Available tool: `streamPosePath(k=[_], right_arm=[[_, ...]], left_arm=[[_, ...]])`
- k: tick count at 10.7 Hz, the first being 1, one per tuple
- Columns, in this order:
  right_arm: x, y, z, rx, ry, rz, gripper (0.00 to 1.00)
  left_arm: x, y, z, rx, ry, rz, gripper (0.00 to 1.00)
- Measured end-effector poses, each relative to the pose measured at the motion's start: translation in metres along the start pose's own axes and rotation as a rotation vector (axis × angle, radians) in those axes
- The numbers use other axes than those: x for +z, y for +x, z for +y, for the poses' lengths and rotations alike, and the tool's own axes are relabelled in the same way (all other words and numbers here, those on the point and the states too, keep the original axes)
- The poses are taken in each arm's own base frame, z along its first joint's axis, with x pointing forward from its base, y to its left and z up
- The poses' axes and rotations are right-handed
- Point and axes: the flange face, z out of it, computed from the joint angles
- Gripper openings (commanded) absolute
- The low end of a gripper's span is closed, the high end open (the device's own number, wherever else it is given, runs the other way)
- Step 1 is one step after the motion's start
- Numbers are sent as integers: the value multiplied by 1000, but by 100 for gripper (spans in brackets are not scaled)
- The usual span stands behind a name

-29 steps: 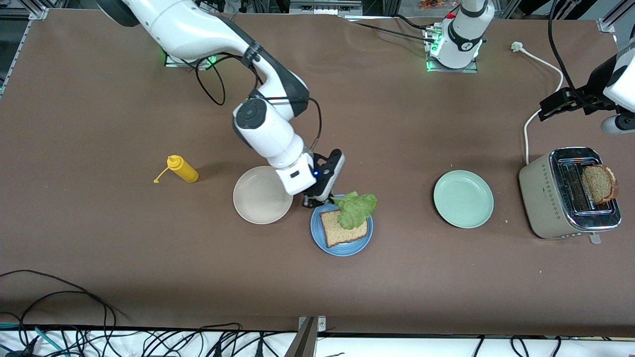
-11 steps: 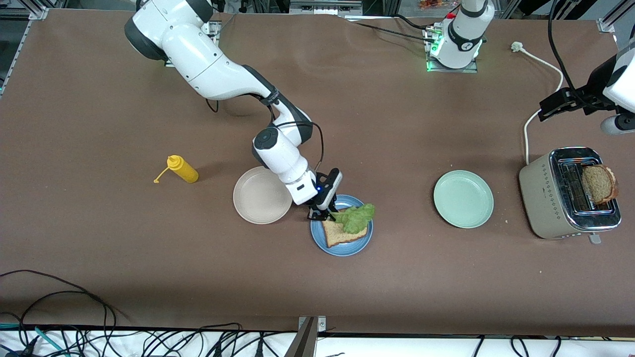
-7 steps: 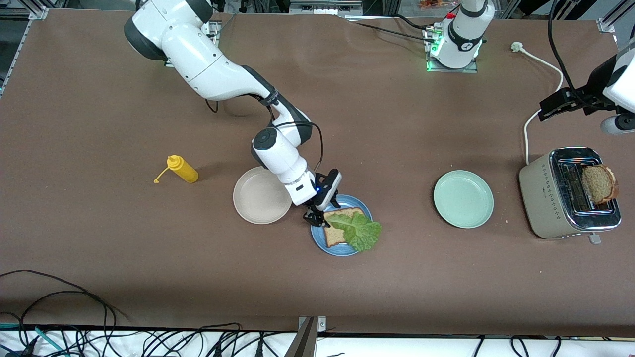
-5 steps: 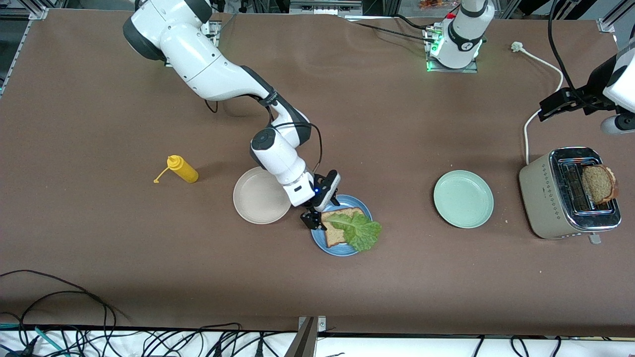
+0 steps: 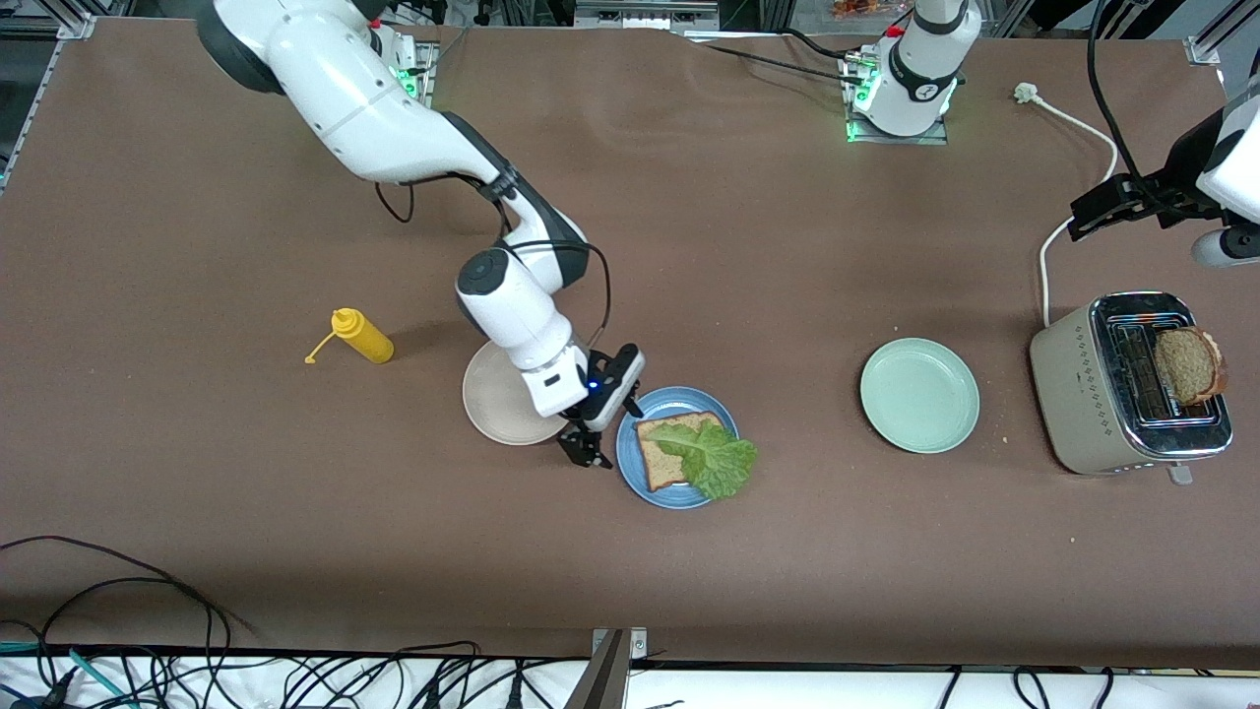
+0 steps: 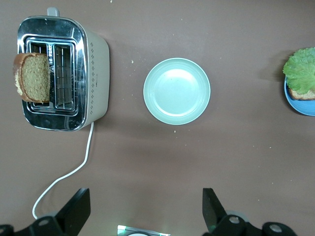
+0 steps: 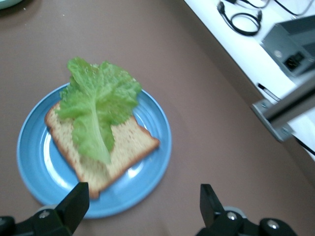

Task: Make sandwich in blue plate with both arms
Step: 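Move the right gripper over the yellow squeeze bottle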

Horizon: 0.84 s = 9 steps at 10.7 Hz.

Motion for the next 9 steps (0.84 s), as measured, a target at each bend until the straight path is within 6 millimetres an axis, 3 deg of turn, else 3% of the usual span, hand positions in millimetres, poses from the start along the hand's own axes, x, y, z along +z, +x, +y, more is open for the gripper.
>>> streamPosePath(k=[2,5,7,9], right_arm=[[-57,10,20,21,10,-93,100],[-167,18,49,152,109,-316,100],[-232,-1,81,194,125,-440,100],[-277,-36,112,187,150,-540,100]], left_arm=[[0,0,0,0,0,0,100],[0,0,0,1,0,1,100],[0,0,0,0,0,1,100],[0,0,0,0,0,1,100]])
